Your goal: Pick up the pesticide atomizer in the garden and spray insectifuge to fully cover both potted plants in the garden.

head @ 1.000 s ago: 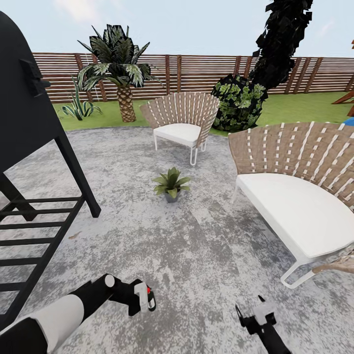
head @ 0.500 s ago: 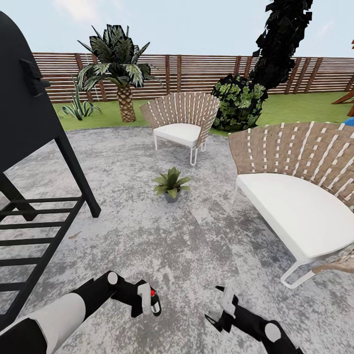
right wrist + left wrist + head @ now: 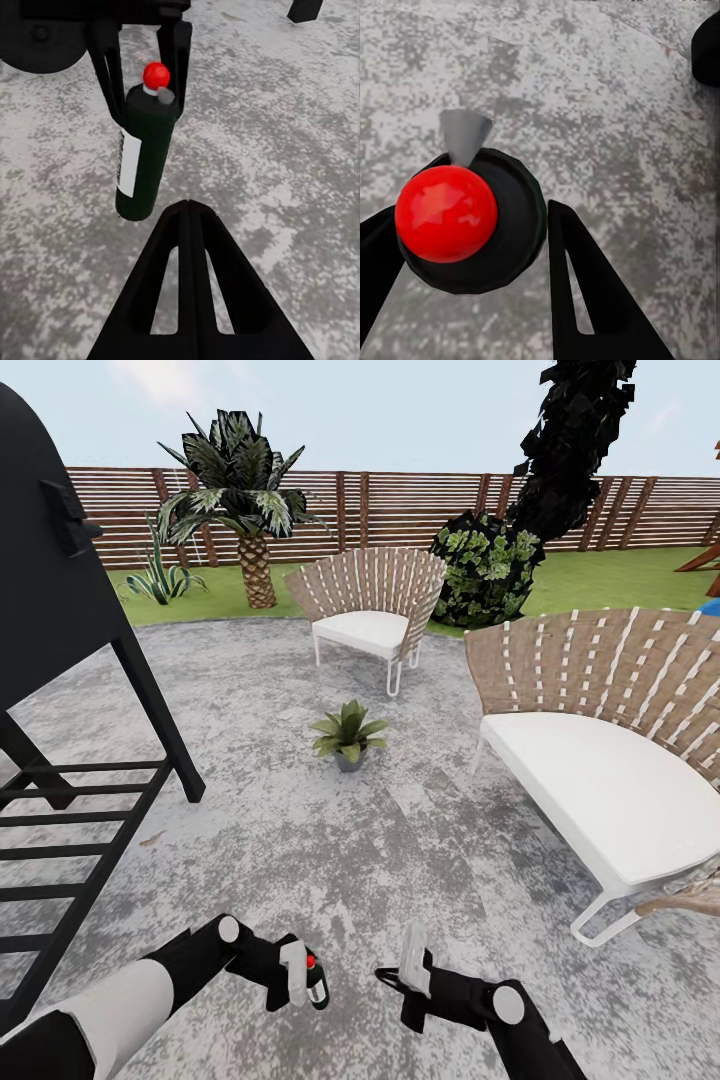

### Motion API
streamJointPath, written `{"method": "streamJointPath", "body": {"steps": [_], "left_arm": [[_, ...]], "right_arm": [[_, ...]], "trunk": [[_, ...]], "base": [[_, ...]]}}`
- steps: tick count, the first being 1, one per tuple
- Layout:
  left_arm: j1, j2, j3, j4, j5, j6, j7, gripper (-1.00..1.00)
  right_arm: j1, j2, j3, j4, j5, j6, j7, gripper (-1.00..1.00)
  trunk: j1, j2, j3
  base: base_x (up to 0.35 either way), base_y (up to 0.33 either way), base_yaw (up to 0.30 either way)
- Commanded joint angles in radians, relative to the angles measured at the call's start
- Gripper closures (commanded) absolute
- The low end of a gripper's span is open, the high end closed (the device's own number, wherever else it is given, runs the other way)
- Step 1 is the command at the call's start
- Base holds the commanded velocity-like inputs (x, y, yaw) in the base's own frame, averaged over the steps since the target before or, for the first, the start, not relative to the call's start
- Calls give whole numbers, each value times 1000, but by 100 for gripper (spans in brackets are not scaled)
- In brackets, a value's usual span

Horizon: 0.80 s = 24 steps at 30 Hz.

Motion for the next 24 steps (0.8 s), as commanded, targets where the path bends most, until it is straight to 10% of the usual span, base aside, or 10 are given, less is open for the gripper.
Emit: {"method": "streamJointPath", "body": {"steps": [1,24], "left_arm": [[0,0,3,-3,-10,-6,-7,100],[1,-82,2,-47,-3,-14,-116,100]], "right_arm": [[0,1,-2,-1,7,-3,4,100],[-1,2,-4,1,12,-3,4,100]], "trunk": [[0,0,-1],[0,0,-1]], "base": [[0,0,0],[0,0,0]]}}
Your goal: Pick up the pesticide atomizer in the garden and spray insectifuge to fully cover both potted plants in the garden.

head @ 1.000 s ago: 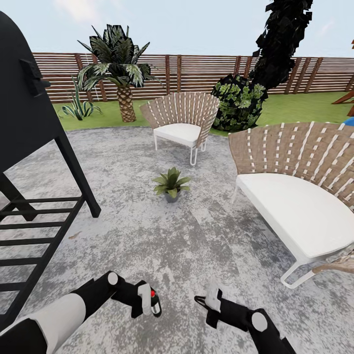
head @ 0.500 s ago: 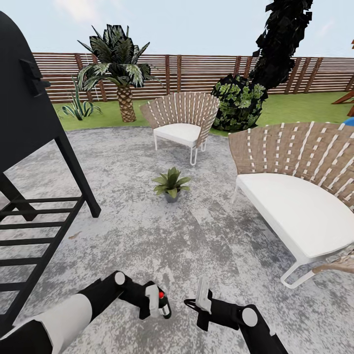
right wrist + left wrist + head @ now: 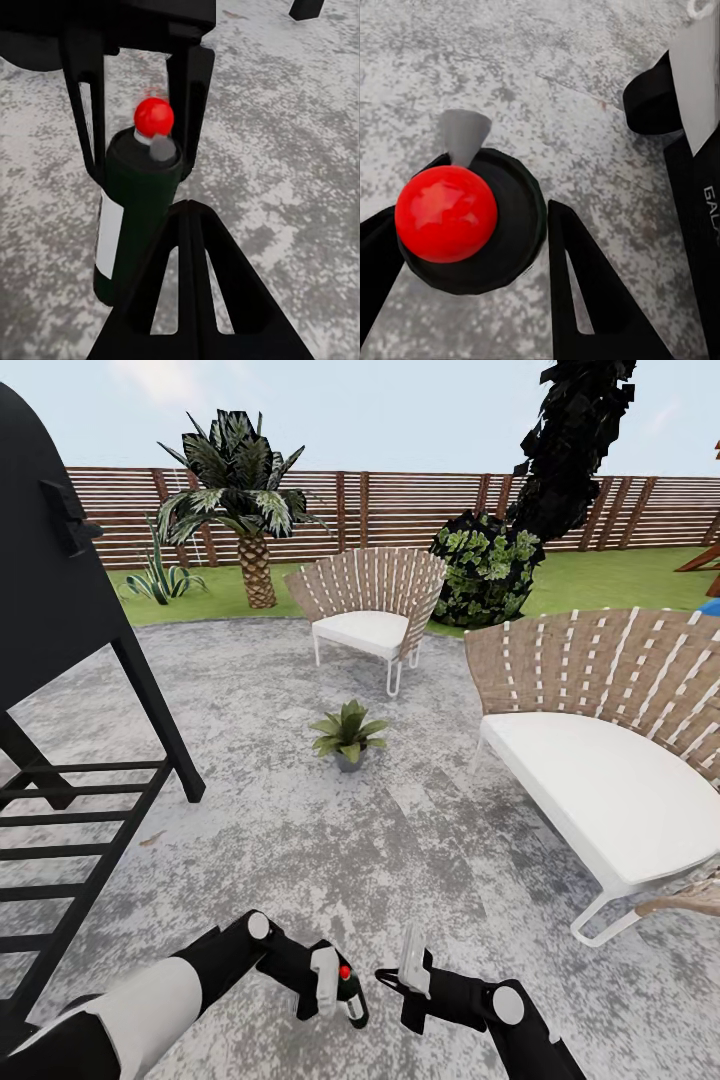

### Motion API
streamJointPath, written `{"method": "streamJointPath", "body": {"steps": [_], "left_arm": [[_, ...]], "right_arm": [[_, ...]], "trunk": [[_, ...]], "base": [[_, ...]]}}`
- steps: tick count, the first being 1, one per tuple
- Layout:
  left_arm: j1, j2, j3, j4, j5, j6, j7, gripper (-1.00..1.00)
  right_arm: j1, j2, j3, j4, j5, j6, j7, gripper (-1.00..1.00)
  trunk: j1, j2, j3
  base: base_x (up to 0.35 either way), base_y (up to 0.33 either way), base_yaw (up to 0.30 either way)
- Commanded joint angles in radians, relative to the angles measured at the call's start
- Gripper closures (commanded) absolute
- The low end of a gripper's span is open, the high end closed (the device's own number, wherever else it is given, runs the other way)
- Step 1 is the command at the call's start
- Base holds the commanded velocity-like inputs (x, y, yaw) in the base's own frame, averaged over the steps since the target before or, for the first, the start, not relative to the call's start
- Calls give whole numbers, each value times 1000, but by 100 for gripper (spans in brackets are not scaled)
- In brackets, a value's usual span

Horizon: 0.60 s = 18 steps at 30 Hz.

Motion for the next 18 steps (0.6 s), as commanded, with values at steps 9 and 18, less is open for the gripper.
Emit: {"method": "streamJointPath", "body": {"steps": [9,18], "left_arm": [[1,-37,1,-2,-12,-6,-1,100],[0,-59,1,-2,-12,-7,-1,100]], "right_arm": [[0,1,-2,-2,6,-4,3,100],[0,1,-2,-2,6,-4,3,100]], "trunk": [[0,0,-1],[0,0,-1]], "base": [[0,0,0],[0,0,0]]}}
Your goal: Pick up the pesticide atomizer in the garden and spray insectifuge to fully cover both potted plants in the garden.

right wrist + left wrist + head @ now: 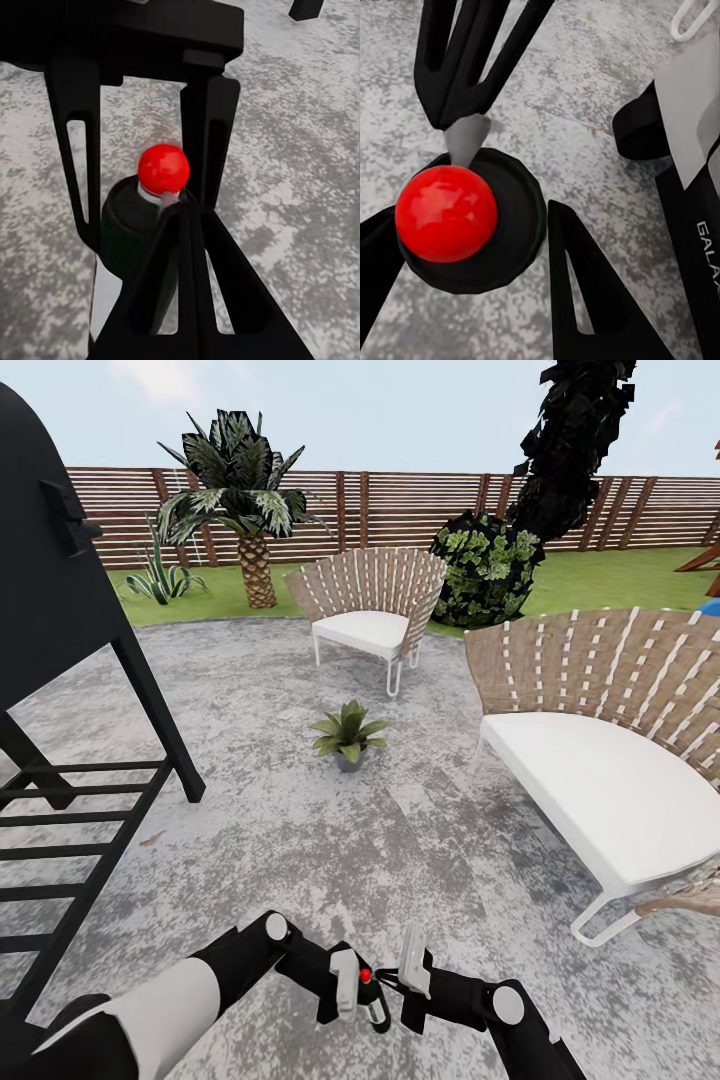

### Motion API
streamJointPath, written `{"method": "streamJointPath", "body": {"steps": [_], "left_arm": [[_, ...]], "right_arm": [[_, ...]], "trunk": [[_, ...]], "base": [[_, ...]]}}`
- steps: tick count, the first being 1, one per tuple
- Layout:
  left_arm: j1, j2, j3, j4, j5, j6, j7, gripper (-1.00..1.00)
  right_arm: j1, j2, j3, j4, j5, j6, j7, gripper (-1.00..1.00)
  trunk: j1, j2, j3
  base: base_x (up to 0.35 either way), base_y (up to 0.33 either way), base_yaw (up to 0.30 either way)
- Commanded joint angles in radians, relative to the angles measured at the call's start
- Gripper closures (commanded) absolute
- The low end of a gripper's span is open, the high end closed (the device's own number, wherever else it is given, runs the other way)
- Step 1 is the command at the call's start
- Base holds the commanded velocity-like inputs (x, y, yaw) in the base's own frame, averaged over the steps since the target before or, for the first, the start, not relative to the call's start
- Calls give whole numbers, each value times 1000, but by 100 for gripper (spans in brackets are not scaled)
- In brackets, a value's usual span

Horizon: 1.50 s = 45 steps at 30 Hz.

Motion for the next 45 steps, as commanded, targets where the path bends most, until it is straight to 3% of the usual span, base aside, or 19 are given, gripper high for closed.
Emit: {"method": "streamJointPath", "body": {"steps": [1,10,14,15,17,21,23,24,26,30,32,34,35,37,38,39,40,43,45], "left_arm": [[0,-1,2,-1,-7,-7,-1,100],[-1,-7,3,-1,-5,-7,0,100],[-3,12,5,10,-13,-6,1,100],[-3,23,5,14,-14,-5,1,100],[0,86,5,17,-15,-4,1,100],[4,177,-1,18,-19,-3,1,100],[7,235,-2,18,-42,-5,1,100],[8,260,-3,18,-51,-6,1,100],[9,297,-2,23,-58,-6,6,100],[9,324,8,33,-58,-2,17,100],[9,324,10,35,-43,5,113,100],[11,317,16,47,0,8,269,100],[10,303,23,68,54,8,371,100],[10,264,29,114,177,8,511,100],[10,239,30,148,269,7,579,100],[10,225,30,167,333,7,618,100],[10,209,30,184,424,8,668,100],[10,190,29,198,591,29,747,100],[10,188,31,200,641,94,768,100]], "right_arm": [[0,1,-2,-1,6,-4,3,100],[0,1,-2,-2,6,-4,3,100],[0,1,-2,-2,6,-4,3,100],[0,1,-2,-2,6,-4,3,100],[0,1,-2,-1,7,-5,3,100],[0,1,-2,0,8,-6,3,100],[0,1,-2,0,8,-6,3,100],[0,1,-3,0,8,-6,3,-100],[0,-2,-3,0,8,-6,3,-100],[0,-14,-12,18,9,-6,-15,-100],[0,-61,-15,108,8,-9,-88,-100],[0,-96,-16,233,4,-10,-232,-100],[0,-106,-17,327,2,-10,-353,-100],[0,-112,-15,472,0,-10,-568,-100],[0,-110,-14,553,-1,-10,-695,-100],[0,-109,-14,606,-3,-10,-771,-100],[0,-107,-14,682,-6,-10,-869,-100],[0,-85,-21,795,-43,-10,-986,-100],[0,-51,-25,818,-81,-10,-1009,-100]], "trunk": [[0,0,-1],[0,0,-1],[0,0,-1],[0,0,-1],[0,0,-1],[0,0,-1],[0,0,-1],[0,0,-1],[0,0,-1],[0,0,-1],[0,0,-1],[0,0,-1],[0,0,-1],[0,0,-1],[0,0,-1],[0,0,-1],[0,0,-1],[0,0,-1],[0,0,-1]], "base": [[0,0,0],[0,0,0],[0,0,0],[0,0,0],[0,0,0],[0,0,0],[0,0,0],[0,0,0],[0,0,0],[0,0,0],[0,0,0],[0,0,0],[0,0,0],[0,0,0],[0,0,0],[0,0,0],[0,0,0],[0,0,0],[0,0,0]]}}
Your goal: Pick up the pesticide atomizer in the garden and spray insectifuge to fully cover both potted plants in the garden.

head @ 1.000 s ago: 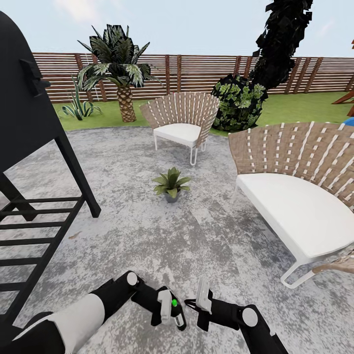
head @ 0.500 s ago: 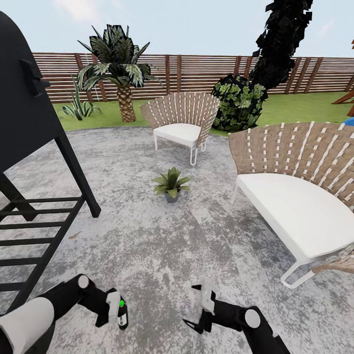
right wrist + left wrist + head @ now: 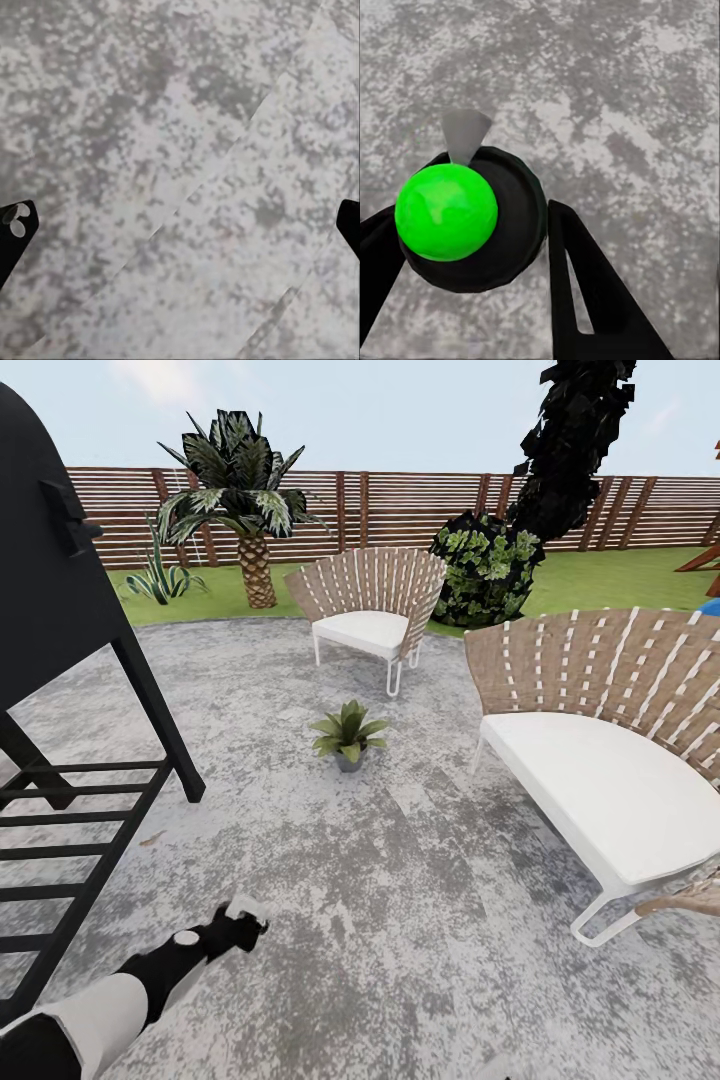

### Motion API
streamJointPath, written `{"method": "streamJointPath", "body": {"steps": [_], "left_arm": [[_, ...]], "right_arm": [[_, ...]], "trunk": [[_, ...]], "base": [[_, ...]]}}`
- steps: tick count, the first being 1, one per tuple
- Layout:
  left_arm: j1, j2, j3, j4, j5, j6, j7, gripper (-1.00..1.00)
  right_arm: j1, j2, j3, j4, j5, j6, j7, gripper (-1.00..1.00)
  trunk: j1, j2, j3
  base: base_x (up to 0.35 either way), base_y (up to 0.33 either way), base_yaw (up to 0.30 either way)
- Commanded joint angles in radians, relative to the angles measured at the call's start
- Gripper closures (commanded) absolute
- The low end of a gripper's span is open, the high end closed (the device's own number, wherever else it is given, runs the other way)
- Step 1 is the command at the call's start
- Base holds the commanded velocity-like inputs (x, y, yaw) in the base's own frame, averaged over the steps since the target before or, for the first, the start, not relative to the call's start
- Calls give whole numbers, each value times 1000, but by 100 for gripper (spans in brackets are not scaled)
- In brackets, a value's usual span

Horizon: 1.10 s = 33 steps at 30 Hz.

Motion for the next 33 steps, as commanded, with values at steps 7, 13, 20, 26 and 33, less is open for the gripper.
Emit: {"method": "streamJointPath", "body": {"steps": [7,13,20,26,33], "left_arm": [[-21,6,-10,-11,37,450,-29,100],[-59,6,-13,-53,28,688,-123,100],[-59,20,-11,-69,23,736,-120,100],[-58,20,-11,-69,23,736,-120,100],[-58,12,-11,-69,25,735,-120,100]], "right_arm": [[-1,32,-205,17,-19,-3,-211,-100],[0,31,-260,22,-19,-11,-236,-100],[2,37,-263,72,-20,-36,-237,-100],[2,35,-263,72,-19,-37,-235,-100],[2,34,-268,73,-19,-37,-235,-100]], "trunk": [[0,0,-1],[0,0,-1],[0,0,-1],[0,0,-1],[0,0,-1]], "base": [[0,0,0],[0,0,0],[240,40,0],[338,146,0],[317,130,0]]}}
